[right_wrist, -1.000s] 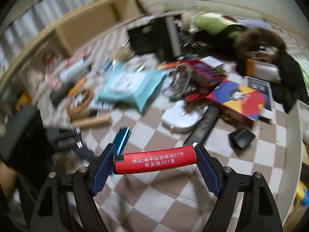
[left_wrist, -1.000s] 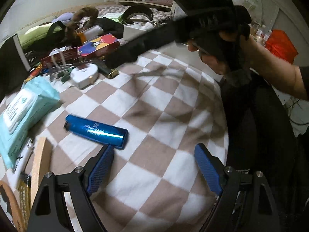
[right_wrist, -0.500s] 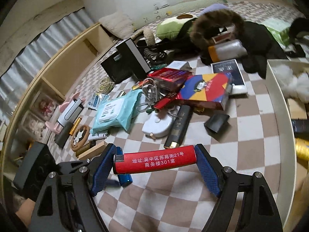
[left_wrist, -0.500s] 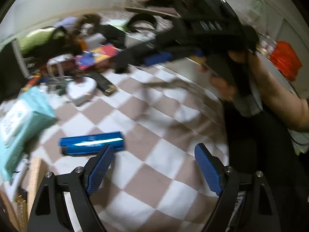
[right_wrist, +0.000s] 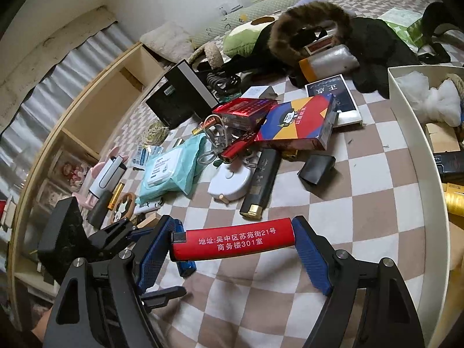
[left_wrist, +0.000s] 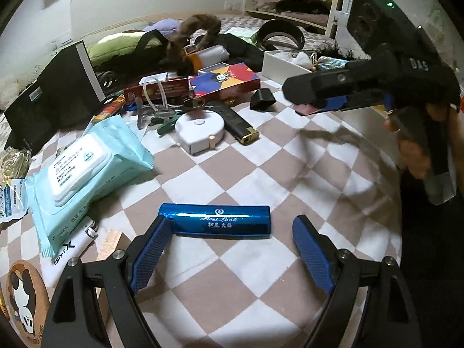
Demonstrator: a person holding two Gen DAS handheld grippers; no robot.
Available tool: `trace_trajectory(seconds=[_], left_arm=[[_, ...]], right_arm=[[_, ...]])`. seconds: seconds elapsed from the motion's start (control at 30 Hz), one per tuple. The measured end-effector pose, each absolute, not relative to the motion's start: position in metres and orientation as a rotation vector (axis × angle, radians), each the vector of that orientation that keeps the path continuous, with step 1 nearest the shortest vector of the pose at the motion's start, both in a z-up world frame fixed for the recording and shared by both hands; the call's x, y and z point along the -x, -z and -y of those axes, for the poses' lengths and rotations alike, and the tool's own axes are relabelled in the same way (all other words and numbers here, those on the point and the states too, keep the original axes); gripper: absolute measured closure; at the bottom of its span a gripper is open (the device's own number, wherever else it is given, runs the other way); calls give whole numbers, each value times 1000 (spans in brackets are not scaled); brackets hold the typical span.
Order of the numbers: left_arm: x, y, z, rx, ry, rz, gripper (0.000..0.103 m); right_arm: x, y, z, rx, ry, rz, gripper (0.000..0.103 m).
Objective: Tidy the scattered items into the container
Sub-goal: 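Close the left gripper on the blue lighter while the right gripper holds the red lighter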
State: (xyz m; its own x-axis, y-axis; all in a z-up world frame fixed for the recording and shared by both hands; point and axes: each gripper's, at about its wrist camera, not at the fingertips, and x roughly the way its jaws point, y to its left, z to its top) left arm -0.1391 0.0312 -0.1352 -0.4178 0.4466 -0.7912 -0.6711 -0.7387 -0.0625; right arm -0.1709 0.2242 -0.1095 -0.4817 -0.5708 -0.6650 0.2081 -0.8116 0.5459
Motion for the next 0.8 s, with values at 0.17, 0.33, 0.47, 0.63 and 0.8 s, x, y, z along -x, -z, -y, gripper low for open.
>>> trace_trajectory(seconds=[0.17, 0.33, 0.47, 0.63, 0.8], left_arm=[[143, 139, -32, 1131, -2191, -371, 16], [147, 135, -26, 1135, -2225, -356, 16], [155, 134, -23, 1154, -2214, -341, 16], [163, 138, -30, 1175, -2170, -372, 16], [164, 140, -33, 1176, -2153, -385, 13]], right_arm=[[171, 109, -226, -1239, 2296, 562, 21], [171, 109, -226, -1240, 2293, 564, 21], [172, 110, -227, -1239, 2287, 574, 21], [172, 111, -226, -1245, 2278, 576, 21], [173, 112, -226, -1246, 2270, 582, 21]])
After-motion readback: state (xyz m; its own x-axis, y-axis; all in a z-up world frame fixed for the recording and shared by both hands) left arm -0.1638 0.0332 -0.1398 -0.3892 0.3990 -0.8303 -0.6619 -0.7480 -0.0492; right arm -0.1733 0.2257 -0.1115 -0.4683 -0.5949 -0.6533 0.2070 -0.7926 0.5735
